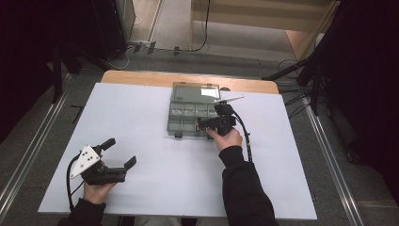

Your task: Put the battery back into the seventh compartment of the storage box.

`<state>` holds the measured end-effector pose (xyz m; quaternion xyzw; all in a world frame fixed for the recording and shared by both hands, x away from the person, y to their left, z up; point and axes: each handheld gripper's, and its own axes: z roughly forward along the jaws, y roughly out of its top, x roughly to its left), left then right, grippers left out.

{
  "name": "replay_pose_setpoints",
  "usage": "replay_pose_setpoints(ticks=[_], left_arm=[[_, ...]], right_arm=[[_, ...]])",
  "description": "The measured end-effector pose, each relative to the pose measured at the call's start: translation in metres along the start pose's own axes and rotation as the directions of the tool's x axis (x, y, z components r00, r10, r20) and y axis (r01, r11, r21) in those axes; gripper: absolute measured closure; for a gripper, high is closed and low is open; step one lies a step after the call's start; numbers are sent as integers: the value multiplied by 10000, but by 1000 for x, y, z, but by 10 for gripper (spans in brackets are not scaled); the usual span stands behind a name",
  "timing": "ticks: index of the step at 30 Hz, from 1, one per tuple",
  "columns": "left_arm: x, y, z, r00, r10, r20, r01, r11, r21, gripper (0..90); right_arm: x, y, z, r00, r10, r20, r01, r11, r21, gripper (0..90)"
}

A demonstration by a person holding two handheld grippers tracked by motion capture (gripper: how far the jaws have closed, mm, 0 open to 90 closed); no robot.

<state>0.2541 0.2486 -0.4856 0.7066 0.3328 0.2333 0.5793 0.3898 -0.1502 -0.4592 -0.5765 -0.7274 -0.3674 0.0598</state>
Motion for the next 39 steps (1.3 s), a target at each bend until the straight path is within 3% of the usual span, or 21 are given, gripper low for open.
replay_pose_setpoints(ticks=[2,5,14,15,21,22,27,29,34,35,37,38,39], left_arm=[[0,0,0,10000,-11,5,11,10000,-20,0],[1,0,0,10000,6,-8,-6,10000,-8,0],[1,0,0,10000,10,-15,-10,10000,-14,0],[1,0,0,10000,21,-10,-21,10000,10,0],[1,0,0,10000,22,-27,-22,10000,-11,0],[1,0,0,10000,18,-24,-18,10000,-13,0],[1,0,0,10000,32,-15,-32,10000,3,0],[0,0,0,10000,35,-15,-35,10000,29,0],[1,0,0,10000,38,-13,-38,10000,9,0],[1,0,0,10000,39,-21,-39,10000,11,0],[1,0,0,10000,38,-20,-38,10000,-1,0],[1,0,0,10000,38,-20,-38,10000,-1,0],[1,0,0,10000,36,-15,-36,10000,1,0]], right_arm=[[-5,2,0,9992,406,-15,-406,9988,-273,774],[-9,3,3,9972,728,-177,-733,9969,-269,774],[-13,3,9,9940,1090,-14,-1090,9935,-339,764],[-12,3,8,9920,1260,97,-1254,9910,-472,716],[-11,2,3,9929,1185,74,-1179,9915,-546,648],[-11,2,1,9944,1061,17,-1058,9922,-667,594],[-8,1,-3,9974,725,-28,-725,9942,-791,501],[-6,0,-3,9988,426,-255,-447,9953,-857,388],[0,-1,-2,9982,-297,-518,247,9952,-947,201],[0,-1,-2,9982,-297,-518,247,9952,-947,201],[4,-2,-1,9946,-924,-473,870,9906,-1059,80],[4,-2,-1,9946,-924,-473,870,9906,-1059,80],[7,-3,0,9906,-1319,-369,1278,9870,-978,0]])
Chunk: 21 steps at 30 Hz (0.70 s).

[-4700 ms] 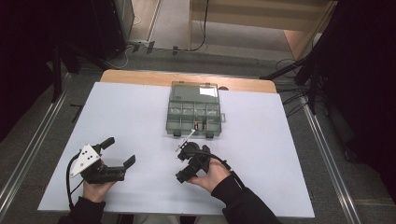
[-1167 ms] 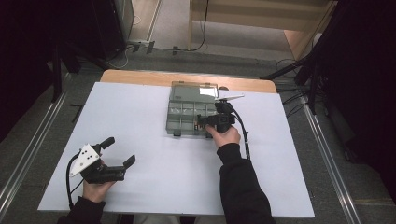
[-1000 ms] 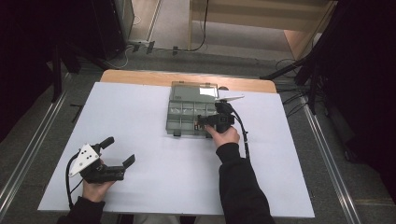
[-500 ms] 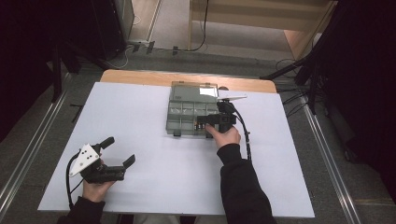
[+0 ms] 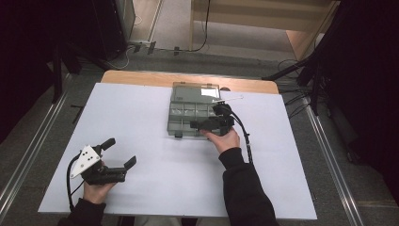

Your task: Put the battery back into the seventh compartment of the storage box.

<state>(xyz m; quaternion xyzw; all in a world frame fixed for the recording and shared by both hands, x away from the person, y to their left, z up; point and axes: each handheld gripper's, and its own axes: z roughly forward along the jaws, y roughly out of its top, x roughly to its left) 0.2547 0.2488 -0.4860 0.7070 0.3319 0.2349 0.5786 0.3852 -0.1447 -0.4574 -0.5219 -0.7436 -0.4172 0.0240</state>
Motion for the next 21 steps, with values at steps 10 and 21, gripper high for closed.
replay_pose_setpoints(ticks=[10,21], left_arm=[[-1,0,1,10000,21,42,-21,10000,39,0],[-2,0,1,10000,48,31,-48,10000,76,0]], right_arm=[[10,-14,-9,9841,-1714,455,1749,9806,-884,0],[3,-40,-38,9609,-2559,1058,2686,9542,-1315,0]])
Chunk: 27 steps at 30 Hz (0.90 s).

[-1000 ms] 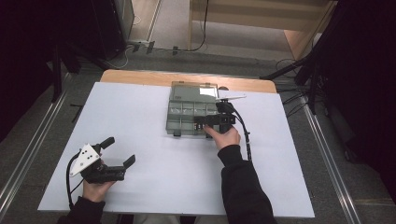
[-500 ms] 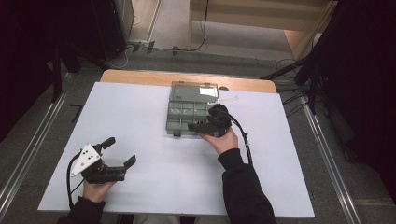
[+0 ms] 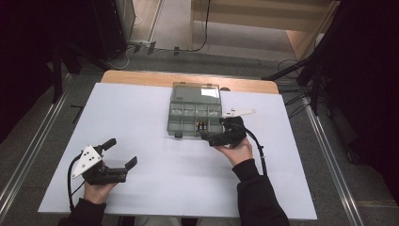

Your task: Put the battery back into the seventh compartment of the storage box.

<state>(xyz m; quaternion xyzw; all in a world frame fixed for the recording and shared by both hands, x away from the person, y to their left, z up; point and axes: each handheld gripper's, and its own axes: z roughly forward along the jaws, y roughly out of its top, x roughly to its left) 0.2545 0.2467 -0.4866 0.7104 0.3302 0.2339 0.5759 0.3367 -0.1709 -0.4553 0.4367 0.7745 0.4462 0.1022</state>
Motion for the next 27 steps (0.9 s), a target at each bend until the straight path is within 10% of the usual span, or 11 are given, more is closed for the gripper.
replay_pose_setpoints(ticks=[27], left_arm=[[-2,-1,-2,9999,-34,-118,34,10000,43,0]], right_arm=[[-14,-56,-73,9966,-167,805,195,9992,-345,0]])
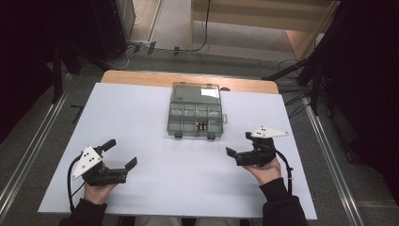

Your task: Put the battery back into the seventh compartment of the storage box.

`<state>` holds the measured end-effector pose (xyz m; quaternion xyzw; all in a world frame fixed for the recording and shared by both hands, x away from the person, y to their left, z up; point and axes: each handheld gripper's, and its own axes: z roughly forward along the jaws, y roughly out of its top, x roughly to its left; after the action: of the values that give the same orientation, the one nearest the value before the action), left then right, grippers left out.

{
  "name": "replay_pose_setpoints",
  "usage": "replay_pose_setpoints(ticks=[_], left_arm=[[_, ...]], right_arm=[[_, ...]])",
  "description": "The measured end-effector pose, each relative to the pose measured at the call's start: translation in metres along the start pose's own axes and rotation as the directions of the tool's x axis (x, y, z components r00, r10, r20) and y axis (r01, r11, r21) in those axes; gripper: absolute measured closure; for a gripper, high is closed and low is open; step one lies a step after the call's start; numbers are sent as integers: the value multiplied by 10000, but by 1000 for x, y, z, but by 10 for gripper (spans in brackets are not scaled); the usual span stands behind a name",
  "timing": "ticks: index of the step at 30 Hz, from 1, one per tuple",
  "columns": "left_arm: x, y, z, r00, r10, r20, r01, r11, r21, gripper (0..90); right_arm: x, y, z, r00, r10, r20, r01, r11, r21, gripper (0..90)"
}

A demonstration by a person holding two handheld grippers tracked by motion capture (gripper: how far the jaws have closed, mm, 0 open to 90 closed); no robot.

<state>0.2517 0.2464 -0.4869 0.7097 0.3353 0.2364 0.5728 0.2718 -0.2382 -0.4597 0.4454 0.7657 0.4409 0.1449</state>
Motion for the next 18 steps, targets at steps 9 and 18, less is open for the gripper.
replay_pose_setpoints(ticks=[9,18], left_arm=[[0,-1,-1,10000,-63,-57,63,10000,-2,0],[2,-1,-2,9995,-295,-86,294,9995,-121,0]], right_arm=[[-13,-35,-24,9969,264,738,-203,9964,-817,0],[-13,-67,-46,9924,310,1188,11,9654,-2608,2]])
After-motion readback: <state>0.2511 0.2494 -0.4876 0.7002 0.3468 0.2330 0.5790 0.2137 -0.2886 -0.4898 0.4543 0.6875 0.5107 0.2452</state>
